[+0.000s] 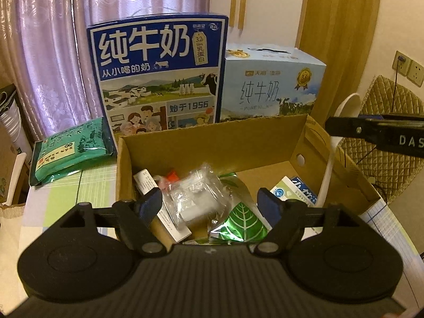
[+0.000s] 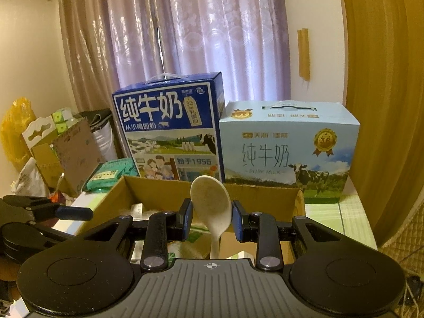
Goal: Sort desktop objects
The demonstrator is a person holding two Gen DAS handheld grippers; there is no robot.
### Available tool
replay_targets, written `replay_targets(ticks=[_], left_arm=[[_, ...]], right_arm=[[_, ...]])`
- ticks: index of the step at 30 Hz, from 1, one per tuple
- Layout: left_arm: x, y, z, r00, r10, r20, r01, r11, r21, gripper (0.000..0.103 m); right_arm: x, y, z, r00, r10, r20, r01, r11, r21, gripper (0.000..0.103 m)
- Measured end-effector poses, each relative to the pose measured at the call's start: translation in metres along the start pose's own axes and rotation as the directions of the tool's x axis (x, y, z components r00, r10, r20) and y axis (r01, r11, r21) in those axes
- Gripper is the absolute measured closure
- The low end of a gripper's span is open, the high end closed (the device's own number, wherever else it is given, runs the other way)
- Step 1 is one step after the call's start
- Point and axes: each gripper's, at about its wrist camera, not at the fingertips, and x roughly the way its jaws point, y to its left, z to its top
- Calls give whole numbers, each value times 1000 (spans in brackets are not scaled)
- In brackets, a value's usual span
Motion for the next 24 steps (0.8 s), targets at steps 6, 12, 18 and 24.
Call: replay_targets(ticks=[6,12,18,24], left_arm=[[-7,6,-3,1000,8,6,-8,1000,-18,28],[-17,7,-8,1000,14,20,-13,1000,-25,28],[-30,4,-16,1000,7,29,-6,999,-46,25],[-54,-1,-27,999,6,47,-3,997,-78,16]], right_arm=[[8,2,-2,1000,10,-28,-9,1000,5,68],[-1,-5,-6,1000,0,6,0,999,44,42],[-18,-16,-13,1000,-7,8,7,995,99,32],[-45,-21,-32,1000,-12,-4,13,985,172,17]])
